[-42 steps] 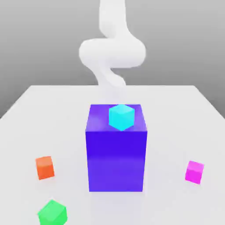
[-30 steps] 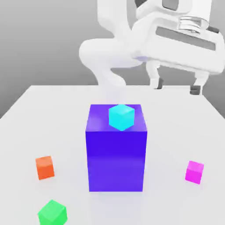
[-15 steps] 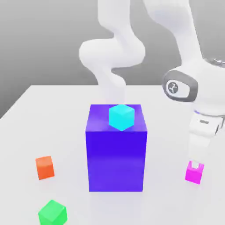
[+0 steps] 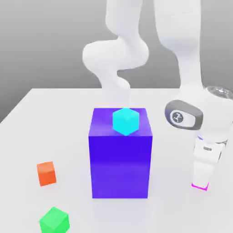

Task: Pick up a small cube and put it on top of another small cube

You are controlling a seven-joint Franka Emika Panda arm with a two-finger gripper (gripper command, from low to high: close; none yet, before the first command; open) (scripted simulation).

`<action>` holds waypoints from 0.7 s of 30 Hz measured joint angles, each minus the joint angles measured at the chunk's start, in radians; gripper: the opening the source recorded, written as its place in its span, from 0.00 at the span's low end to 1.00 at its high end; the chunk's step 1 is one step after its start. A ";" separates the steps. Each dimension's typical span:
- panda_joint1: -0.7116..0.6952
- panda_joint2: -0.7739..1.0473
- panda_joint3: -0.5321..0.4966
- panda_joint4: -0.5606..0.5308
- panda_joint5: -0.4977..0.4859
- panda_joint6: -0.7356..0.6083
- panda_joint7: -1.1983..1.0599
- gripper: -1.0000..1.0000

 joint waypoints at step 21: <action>-0.297 -0.186 -0.103 0.086 0.352 -0.255 0.325 0.00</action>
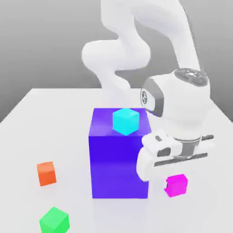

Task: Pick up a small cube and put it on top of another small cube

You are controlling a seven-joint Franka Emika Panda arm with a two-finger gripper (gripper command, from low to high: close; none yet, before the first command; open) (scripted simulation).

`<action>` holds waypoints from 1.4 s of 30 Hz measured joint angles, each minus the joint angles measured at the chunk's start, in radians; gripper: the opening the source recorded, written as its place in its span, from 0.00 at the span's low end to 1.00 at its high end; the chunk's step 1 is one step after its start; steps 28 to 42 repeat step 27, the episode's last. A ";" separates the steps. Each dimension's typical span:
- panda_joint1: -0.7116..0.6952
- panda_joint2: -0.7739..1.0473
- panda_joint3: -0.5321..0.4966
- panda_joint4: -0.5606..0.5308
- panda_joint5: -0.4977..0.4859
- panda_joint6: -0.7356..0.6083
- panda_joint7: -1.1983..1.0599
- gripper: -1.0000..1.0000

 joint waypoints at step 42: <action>-0.214 0.090 -0.301 0.167 0.158 -0.074 0.560 1.00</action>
